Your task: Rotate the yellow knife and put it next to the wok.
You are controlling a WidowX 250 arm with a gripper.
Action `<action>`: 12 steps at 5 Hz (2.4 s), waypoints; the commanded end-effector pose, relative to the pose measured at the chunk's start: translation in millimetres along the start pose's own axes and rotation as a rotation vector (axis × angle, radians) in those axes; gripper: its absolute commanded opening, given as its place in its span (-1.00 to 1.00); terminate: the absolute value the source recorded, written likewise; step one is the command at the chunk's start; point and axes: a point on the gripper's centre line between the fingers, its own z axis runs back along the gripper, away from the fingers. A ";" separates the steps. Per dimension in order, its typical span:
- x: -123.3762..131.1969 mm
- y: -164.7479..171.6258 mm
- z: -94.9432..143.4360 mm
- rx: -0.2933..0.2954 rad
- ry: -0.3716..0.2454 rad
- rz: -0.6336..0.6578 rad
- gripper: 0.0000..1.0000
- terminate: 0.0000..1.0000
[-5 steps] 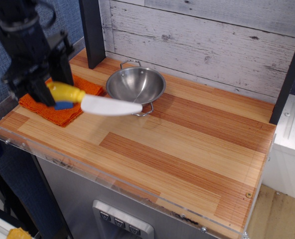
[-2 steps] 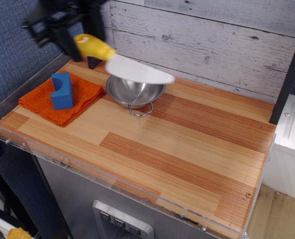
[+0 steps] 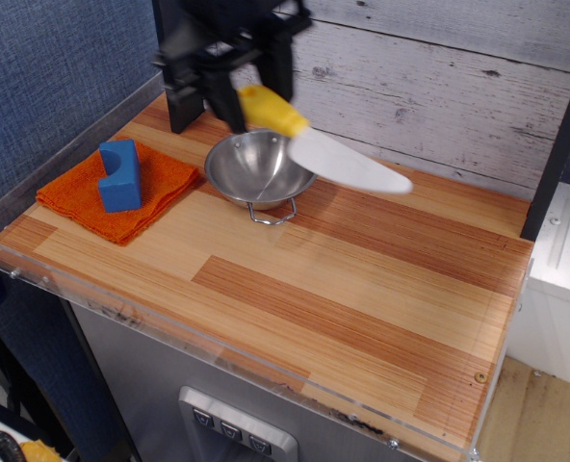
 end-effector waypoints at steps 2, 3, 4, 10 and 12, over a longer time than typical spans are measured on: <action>3.1 -50.1 -63.6 -0.014 0.049 -0.185 -1.00 -1.00; -3.1 -60.1 -84.3 -0.005 0.057 -0.254 -1.00 -1.00; -11.5 -66.1 -102.2 -0.005 0.073 -0.296 -1.00 -1.00; -8.2 -53.2 -116.5 0.023 0.018 -0.239 1.00 -1.00; -9.6 -49.6 -83.7 -0.019 0.021 -0.222 1.00 -1.00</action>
